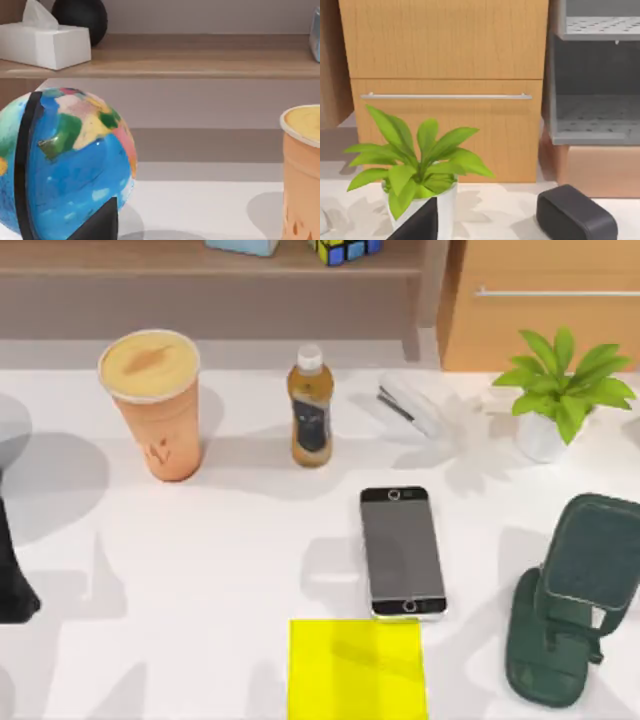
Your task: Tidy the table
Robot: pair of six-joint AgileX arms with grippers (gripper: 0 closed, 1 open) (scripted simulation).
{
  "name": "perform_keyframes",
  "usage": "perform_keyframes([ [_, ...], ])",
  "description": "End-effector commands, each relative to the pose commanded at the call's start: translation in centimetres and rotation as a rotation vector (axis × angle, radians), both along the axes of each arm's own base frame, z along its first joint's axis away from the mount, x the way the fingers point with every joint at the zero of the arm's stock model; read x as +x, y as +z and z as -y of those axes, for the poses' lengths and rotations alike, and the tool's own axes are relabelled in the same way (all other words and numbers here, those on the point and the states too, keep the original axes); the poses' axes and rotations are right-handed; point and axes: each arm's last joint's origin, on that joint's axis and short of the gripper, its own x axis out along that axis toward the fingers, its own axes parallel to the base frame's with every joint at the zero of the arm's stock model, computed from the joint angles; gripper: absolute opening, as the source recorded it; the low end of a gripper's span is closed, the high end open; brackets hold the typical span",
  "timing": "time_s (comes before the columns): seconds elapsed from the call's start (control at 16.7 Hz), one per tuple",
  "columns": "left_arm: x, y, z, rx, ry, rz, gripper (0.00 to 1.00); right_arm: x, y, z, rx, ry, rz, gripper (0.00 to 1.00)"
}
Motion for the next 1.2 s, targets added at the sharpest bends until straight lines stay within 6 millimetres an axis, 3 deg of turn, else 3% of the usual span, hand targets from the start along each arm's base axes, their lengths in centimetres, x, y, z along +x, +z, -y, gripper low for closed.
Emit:
perform_keyframes([
  [0.3,0.0,0.0,0.0,0.0,0.0,0.0,1.0,0.1,1.0,0.1,-0.03,-0.008,-0.059,1.0],
  [0.6,0.0,0.0,0.0,0.0,0.0,0.0,1.0,1.7,4.2,0.5,-0.14,-0.018,-0.353,1.0],
  [0.9,0.0,0.0,0.0,0.0,0.0,0.0,1.0,6.6,6.9,1.4,-0.263,0.038,-0.8,1.0],
  [1.2,0.0,0.0,0.0,0.0,0.0,0.0,1.0,13.1,6.4,3.0,-0.328,0.168,-1.228,1.0],
])
